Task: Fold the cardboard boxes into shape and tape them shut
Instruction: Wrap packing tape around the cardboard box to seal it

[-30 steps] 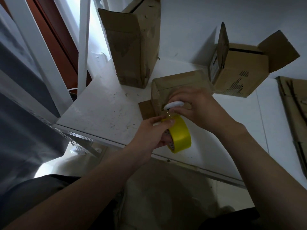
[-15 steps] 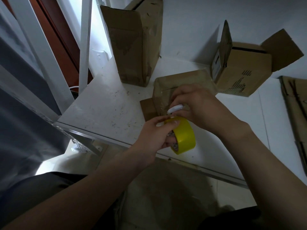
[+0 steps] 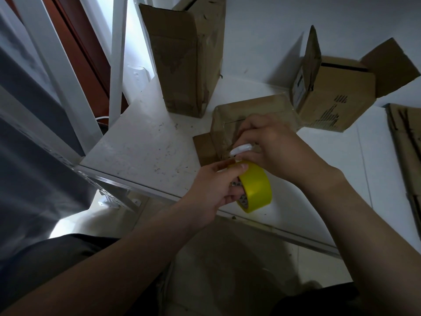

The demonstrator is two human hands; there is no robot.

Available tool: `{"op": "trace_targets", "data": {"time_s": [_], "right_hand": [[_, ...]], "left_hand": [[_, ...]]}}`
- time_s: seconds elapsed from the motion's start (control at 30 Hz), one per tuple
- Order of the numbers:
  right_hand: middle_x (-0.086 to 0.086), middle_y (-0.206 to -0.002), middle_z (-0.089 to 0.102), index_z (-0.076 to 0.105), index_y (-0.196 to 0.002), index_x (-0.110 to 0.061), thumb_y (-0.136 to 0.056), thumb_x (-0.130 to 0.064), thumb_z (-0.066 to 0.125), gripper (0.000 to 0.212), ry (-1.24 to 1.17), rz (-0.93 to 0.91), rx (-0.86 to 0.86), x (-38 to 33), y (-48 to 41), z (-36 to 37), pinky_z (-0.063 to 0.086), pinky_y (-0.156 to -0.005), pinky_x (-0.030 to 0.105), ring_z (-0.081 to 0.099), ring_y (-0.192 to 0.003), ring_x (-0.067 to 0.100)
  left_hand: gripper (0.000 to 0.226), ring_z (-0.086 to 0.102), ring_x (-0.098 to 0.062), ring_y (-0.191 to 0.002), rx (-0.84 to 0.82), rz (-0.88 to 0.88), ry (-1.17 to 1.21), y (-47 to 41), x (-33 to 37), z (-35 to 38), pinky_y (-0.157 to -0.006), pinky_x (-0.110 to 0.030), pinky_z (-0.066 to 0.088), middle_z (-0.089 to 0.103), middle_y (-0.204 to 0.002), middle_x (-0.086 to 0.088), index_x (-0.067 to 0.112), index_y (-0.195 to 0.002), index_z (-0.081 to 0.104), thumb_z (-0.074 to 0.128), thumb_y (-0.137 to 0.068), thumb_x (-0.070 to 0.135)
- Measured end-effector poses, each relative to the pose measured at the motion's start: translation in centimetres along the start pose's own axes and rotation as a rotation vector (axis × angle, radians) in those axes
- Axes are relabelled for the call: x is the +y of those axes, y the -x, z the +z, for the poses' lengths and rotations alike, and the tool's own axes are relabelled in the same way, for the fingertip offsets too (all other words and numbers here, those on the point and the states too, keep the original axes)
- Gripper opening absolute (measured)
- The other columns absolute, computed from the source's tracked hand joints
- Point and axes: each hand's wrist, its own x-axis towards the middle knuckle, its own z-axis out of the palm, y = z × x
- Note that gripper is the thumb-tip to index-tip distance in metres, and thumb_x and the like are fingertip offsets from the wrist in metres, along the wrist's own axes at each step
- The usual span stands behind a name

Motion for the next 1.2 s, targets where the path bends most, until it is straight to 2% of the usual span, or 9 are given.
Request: {"op": "trace_targets", "data": {"time_s": [0.33,0.43,0.6,0.7,0.83,0.9,0.97,1.1,1.2], "right_hand": [[-0.001,-0.112,0.056,0.08,-0.091,-0.022,-0.085,-0.035,0.077,0.015,0.164,-0.01,0.042,-0.3,0.0,1.2,0.033,-0.072,0.033,0.035,-0.098,0.017],[0.002,-0.113,0.057,0.08,-0.089,-0.016,-0.086,-0.032,0.076,0.017,0.181,-0.024,0.008,-0.2,-0.2,1.0,0.029,-0.074,0.03,0.035,-0.098,0.016],[0.005,-0.127,0.063,0.077,-0.078,-0.004,-0.083,-0.013,0.081,0.011,0.019,-0.016,-0.073,1.1,-0.1,-1.0,0.048,-0.088,0.039,0.061,-0.111,0.023],[0.0,-0.14,0.06,0.066,-0.07,-0.009,-0.079,-0.004,0.08,0.018,0.006,0.009,-0.098,2.2,0.4,-1.6,0.048,-0.092,0.03,0.057,-0.118,0.01],[0.0,-0.124,0.066,0.059,-0.073,-0.018,-0.078,-0.005,0.081,0.026,-0.115,0.027,0.012,3.4,1.2,-1.6,0.041,-0.085,0.015,0.058,-0.112,0.004],[-0.007,-0.097,0.066,0.066,-0.077,-0.018,-0.079,-0.021,0.08,0.014,-0.162,0.006,0.077,4.0,1.8,-1.7,0.039,-0.074,0.011,0.058,-0.088,-0.002],[-0.012,-0.079,0.064,0.072,-0.08,-0.025,-0.078,-0.035,0.079,0.012,-0.2,0.07,0.02,4.8,2.6,-1.7,0.04,-0.061,0.012,0.057,-0.073,0.004],[-0.019,-0.084,0.07,0.078,-0.083,-0.037,-0.078,-0.045,0.082,0.011,-0.163,0.294,-0.394,6.3,4.1,0.4,0.046,-0.063,0.014,0.063,-0.078,0.001],[-0.018,-0.089,0.066,0.077,-0.083,-0.036,-0.077,-0.043,0.084,0.011,-0.115,0.344,-0.329,6.7,4.5,1.4,0.043,-0.065,0.011,0.061,-0.081,0.001]], "left_hand": [[0.033,0.076,-0.024,-0.091,-0.005,-0.023,0.004,-0.1,-0.1,0.0,-0.061,-0.021,0.056,0.075,-0.112,-0.008,0.016,-0.122,0.067,0.073,-0.092,0.027],[0.031,0.077,-0.023,-0.088,0.006,-0.013,-0.008,-0.1,0.0,0.0,-0.06,-0.021,0.056,0.074,-0.111,-0.008,0.018,-0.119,0.067,0.075,-0.09,0.025],[0.042,0.074,-0.024,-0.081,0.053,0.028,-0.085,-0.3,0.0,-0.3,-0.059,-0.024,0.055,0.07,-0.113,-0.009,0.024,-0.124,0.062,0.079,-0.086,0.024],[0.043,0.072,-0.018,-0.068,0.051,0.052,-0.151,-0.2,0.0,-0.3,-0.058,-0.024,0.055,0.071,-0.106,-0.007,0.025,-0.125,0.06,0.079,-0.086,0.024],[0.035,0.069,-0.009,-0.056,0.07,0.086,-0.258,-0.1,0.8,-0.5,-0.051,-0.018,0.052,0.071,-0.099,-0.008,0.025,-0.119,0.061,0.077,-0.088,0.024],[0.036,0.069,-0.006,-0.056,0.075,0.111,-0.324,-0.1,1.4,-0.8,-0.05,-0.016,0.051,0.068,-0.104,-0.006,0.023,-0.121,0.061,0.077,-0.089,0.022],[0.039,0.07,-0.006,-0.056,0.081,0.133,-0.416,0.0,2.0,-1.3,-0.049,-0.016,0.051,0.066,-0.105,-0.001,0.02,-0.126,0.061,0.076,-0.089,0.022],[0.038,0.069,-0.006,-0.055,0.082,0.132,-0.589,0.3,3.3,-2.7,-0.053,-0.022,0.054,0.068,-0.096,0.001,0.023,-0.125,0.062,0.075,-0.089,0.026],[0.033,0.071,-0.004,-0.058,0.081,0.142,-0.687,0.3,4.1,-3.7,-0.055,-0.021,0.051,0.068,-0.094,0.003,0.027,-0.119,0.062,0.076,-0.089,0.03]]}}
